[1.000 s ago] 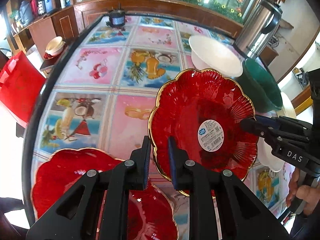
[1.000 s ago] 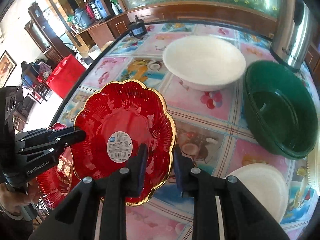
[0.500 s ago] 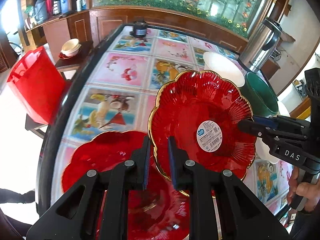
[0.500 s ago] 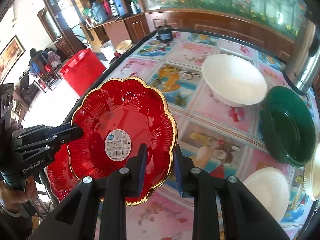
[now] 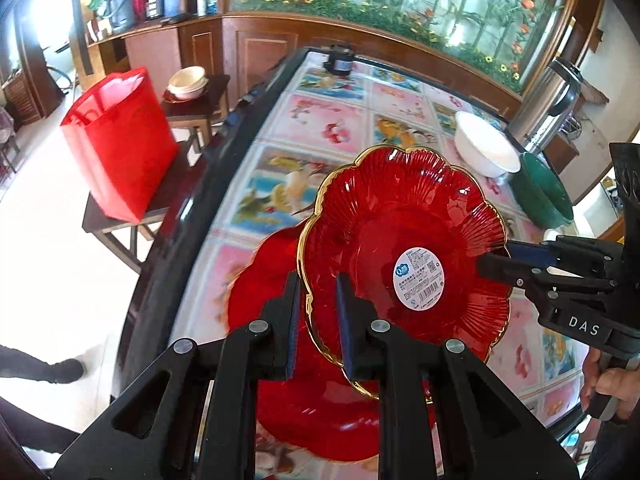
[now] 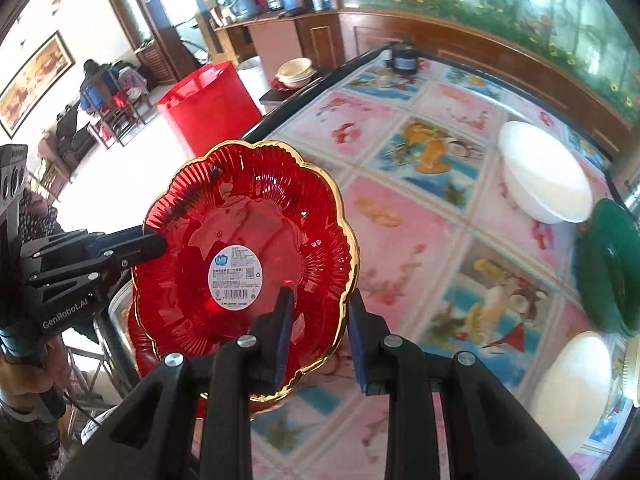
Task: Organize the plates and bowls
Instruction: 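Lower the sticker plate onto the wedding plate and open the right gripper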
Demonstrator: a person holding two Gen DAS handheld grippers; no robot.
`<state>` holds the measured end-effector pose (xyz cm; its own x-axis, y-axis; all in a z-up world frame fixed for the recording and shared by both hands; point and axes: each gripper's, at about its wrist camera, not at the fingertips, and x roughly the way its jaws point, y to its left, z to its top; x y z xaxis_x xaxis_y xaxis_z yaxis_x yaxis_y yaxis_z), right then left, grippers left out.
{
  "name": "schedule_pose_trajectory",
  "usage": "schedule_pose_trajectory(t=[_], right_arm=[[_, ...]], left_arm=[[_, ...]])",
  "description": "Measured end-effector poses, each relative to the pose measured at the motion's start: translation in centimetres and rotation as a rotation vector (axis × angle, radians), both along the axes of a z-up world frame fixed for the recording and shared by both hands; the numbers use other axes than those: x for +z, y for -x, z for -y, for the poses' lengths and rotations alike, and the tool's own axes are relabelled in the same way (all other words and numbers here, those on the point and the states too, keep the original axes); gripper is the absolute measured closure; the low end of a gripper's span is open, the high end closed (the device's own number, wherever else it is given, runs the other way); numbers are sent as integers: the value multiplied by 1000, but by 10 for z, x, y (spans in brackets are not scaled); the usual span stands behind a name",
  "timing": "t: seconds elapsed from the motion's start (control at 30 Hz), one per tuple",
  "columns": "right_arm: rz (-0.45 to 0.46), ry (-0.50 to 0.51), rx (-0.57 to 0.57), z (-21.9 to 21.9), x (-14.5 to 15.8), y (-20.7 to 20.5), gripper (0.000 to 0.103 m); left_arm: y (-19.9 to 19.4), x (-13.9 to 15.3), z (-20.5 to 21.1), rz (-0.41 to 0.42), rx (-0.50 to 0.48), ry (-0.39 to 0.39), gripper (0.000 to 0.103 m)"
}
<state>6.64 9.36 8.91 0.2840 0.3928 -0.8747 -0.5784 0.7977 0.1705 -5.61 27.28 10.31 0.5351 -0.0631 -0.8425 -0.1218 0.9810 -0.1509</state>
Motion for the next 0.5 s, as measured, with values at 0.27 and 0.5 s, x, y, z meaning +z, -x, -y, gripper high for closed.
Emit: schedule_pose_trajectory(t=[0.27, 0.5], right_arm=[[-27, 34, 56, -30, -22, 16, 70], [-38, 77, 80, -40, -39, 25, 67]], left_arm=[[13, -30, -15, -64, 23, -10, 87], [15, -54, -13, -112, 8, -31, 87]])
